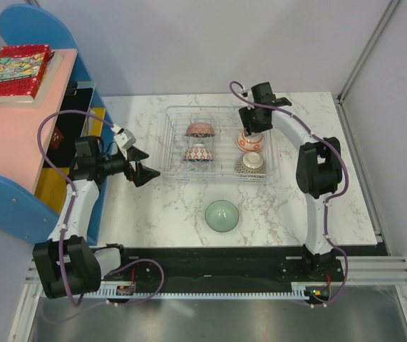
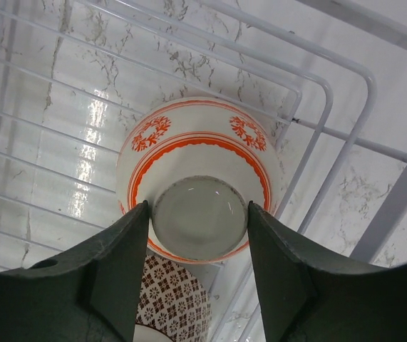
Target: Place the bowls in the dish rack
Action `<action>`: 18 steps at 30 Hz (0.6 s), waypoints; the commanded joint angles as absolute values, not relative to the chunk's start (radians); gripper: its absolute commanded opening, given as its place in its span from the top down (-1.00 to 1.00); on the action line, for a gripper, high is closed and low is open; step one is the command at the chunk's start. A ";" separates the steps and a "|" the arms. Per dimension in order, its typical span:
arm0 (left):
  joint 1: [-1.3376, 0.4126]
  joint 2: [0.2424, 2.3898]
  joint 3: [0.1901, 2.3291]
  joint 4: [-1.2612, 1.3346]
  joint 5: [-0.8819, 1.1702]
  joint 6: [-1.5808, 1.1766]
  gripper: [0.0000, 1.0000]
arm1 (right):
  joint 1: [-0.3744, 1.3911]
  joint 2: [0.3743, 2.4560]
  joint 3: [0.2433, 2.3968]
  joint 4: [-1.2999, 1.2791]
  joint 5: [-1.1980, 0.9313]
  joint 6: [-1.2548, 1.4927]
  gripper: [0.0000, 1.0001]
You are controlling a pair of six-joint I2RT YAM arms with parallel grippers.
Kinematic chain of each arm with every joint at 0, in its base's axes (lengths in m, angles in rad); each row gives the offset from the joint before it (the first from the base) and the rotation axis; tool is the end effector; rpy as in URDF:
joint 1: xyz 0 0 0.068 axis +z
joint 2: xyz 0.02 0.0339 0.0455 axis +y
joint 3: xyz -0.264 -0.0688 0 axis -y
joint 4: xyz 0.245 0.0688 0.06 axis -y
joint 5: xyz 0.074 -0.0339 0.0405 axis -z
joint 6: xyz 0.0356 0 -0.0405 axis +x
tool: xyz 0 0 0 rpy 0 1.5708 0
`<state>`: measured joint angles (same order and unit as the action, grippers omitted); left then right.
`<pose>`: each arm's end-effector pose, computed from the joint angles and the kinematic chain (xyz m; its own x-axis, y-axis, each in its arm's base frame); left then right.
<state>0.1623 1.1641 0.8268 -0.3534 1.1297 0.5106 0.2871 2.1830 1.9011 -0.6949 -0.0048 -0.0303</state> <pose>0.2375 0.0063 0.2747 -0.2461 0.1711 -0.9540 0.8472 0.5162 -0.1259 0.4652 0.1375 0.2282 -0.7858 -0.2636 -0.5595 -0.3097 0.9507 -0.0130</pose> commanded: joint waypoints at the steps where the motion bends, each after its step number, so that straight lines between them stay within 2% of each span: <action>1: 0.169 1.147 0.816 -0.351 1.169 0.543 -0.99 | 0.273 2.177 1.917 -0.704 0.002 -0.037 -0.19; 8: 0.169 1.143 0.816 -0.351 1.170 0.543 -0.99 | 0.275 2.169 1.919 -0.704 0.002 -0.034 0.11; 18: 0.169 1.140 0.816 -0.350 1.170 0.543 -0.99 | 0.273 2.161 1.937 -0.678 -0.018 -0.031 0.14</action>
<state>0.1627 1.1637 0.8185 -0.3573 1.1316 0.5110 0.2771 2.1807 1.9038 -0.6884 -0.0307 -0.0216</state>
